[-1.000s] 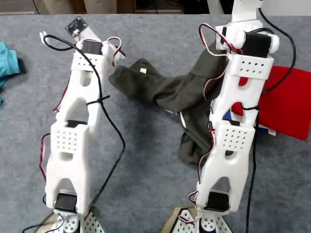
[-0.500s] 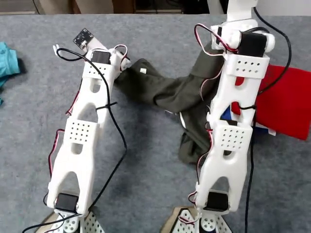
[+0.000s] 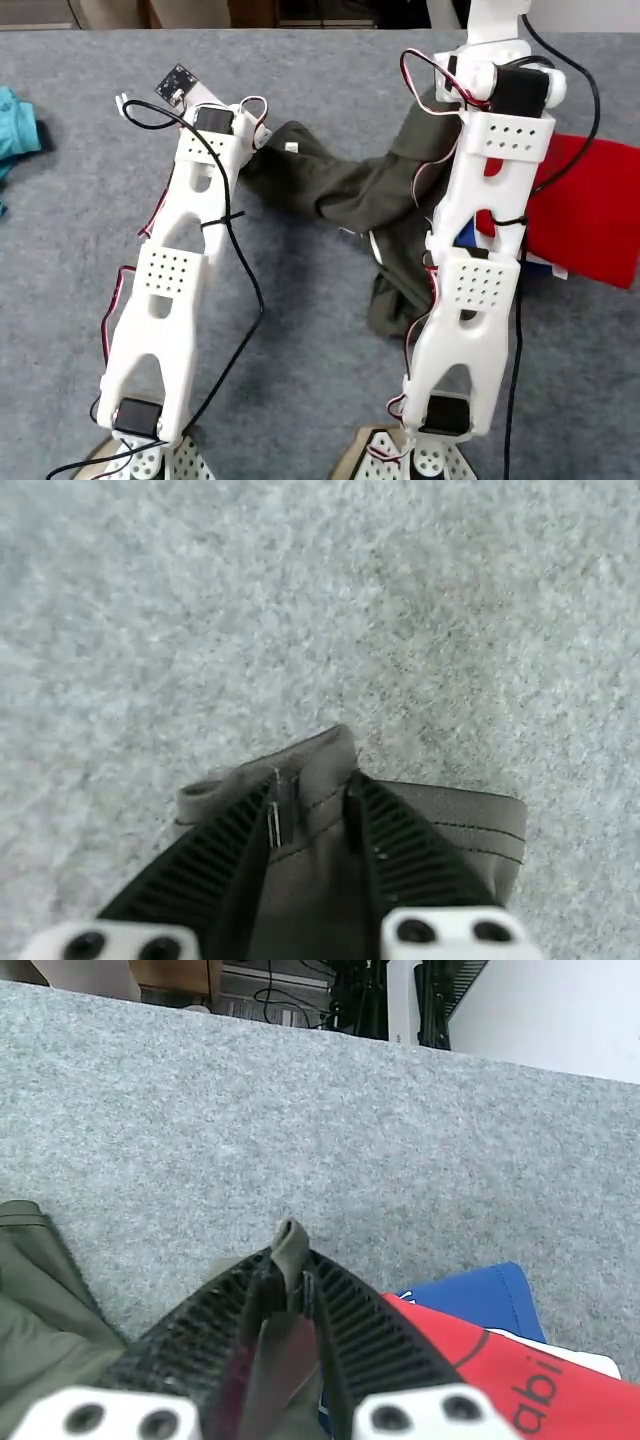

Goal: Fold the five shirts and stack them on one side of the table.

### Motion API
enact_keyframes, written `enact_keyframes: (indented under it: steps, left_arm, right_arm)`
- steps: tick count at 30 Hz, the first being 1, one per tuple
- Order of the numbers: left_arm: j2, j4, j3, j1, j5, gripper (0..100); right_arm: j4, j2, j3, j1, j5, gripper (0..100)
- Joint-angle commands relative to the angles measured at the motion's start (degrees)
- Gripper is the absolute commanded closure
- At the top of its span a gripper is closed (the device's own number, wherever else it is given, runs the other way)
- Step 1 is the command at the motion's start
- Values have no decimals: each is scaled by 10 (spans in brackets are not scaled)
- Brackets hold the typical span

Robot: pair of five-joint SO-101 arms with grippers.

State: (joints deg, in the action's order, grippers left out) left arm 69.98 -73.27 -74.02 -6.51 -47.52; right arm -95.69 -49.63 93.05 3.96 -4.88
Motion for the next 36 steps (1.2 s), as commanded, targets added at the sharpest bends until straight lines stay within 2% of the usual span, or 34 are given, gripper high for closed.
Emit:
enact_keyframes:
  steps: [1, 6, 14, 19, 24, 29, 36]
  left_arm:
    - [-10, -13, -3, -4, -4, 919]
    - [-14, -39, -32, -1, -1, 974]
    - [-15, -171, -227, 30, 14, 981]
    - [-85, -231, -219, 41, 33, 981]
    - [-186, -278, -218, 47, 88, 981]
    - [-310, -278, -195, 69, 132, 981]
    - [-552, -278, -18, 76, 168, 981]
  right_arm:
    - [5, 1, 22, -7, 1, 958]
    - [5, 1, 22, -7, 1, 958]
    - [0, 6, 24, -23, 1, 958]
    - [-21, 45, 24, -57, 1, 958]
    - [-33, 121, 23, -78, 6, 979]
    - [-53, 215, 23, -89, 7, 995]
    - [-65, 348, 22, -87, 7, 996]
